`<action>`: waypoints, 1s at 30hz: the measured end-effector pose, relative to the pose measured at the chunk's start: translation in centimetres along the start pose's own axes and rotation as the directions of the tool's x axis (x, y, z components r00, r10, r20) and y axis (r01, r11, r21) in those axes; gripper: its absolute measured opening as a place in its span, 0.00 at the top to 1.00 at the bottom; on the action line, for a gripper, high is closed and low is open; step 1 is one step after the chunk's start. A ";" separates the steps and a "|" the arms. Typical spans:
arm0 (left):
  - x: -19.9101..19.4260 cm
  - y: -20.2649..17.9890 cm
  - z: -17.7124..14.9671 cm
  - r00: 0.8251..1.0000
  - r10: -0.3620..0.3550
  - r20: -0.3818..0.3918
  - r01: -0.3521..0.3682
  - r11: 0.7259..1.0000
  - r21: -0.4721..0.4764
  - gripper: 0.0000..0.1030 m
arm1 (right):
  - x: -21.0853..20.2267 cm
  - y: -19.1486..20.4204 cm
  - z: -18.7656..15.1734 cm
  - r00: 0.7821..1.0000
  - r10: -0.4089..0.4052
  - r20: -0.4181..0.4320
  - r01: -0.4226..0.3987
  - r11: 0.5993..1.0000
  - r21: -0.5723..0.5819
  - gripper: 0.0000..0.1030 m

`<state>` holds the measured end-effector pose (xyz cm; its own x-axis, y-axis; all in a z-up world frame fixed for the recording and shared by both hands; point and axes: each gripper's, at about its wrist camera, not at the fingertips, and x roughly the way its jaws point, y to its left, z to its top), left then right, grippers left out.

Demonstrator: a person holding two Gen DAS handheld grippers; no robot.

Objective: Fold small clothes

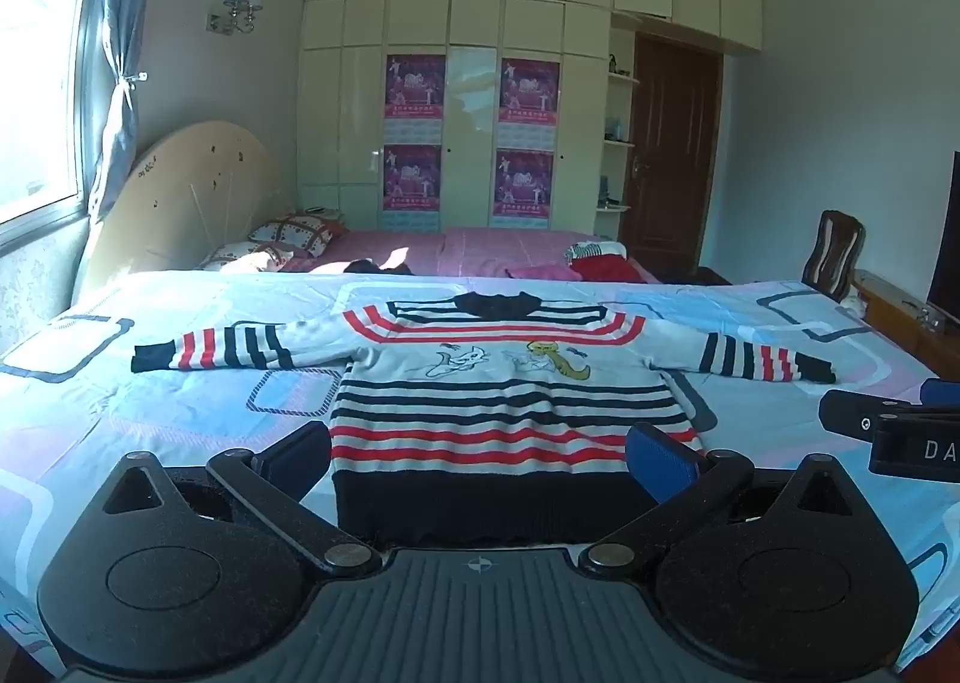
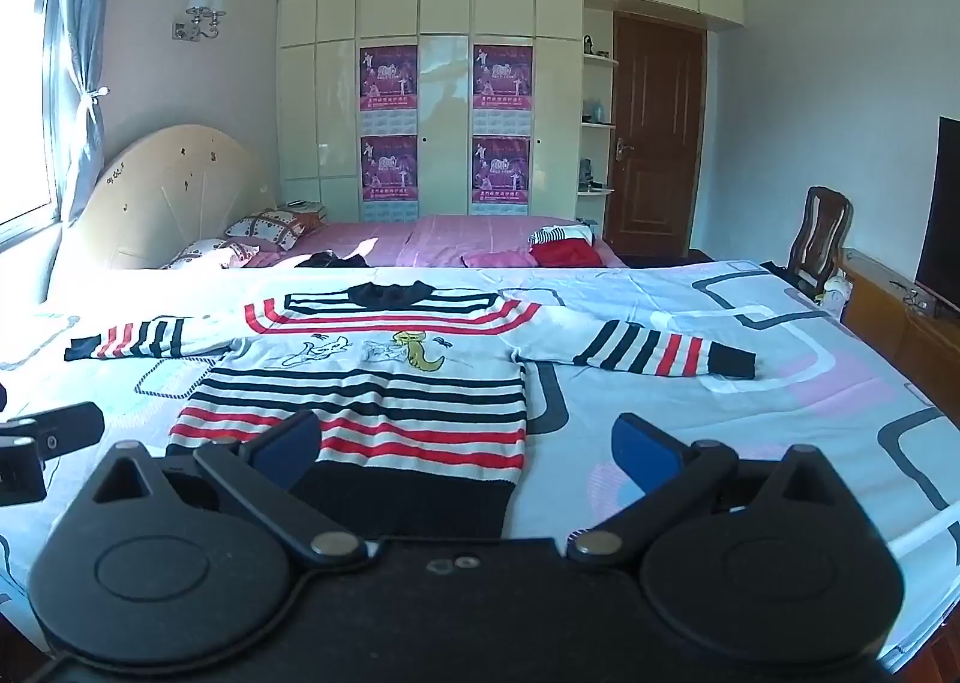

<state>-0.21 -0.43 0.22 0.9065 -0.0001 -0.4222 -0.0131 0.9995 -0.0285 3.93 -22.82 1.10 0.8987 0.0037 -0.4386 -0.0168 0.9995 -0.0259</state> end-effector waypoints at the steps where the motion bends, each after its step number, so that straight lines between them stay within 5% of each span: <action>1: 0.1 0.0 0.0 1.000 0.001 0.000 -0.001 1.000 -0.001 0.00 | 0.2 0.0 0.0 1.000 0.002 -0.001 -0.002 1.000 0.000 0.00; 30: 0.4 -0.1 0.0 1.000 0.005 0.016 -0.004 1.000 -0.007 0.00 | -0.4 -0.2 0.2 1.000 -0.007 0.013 0.007 1.000 -0.004 0.00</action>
<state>0.16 -0.55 0.06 0.9130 0.0049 -0.4080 -0.0200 0.9993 -0.0327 3.63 -23.03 1.42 0.9046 -0.0027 -0.4263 -0.0124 0.9994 -0.0327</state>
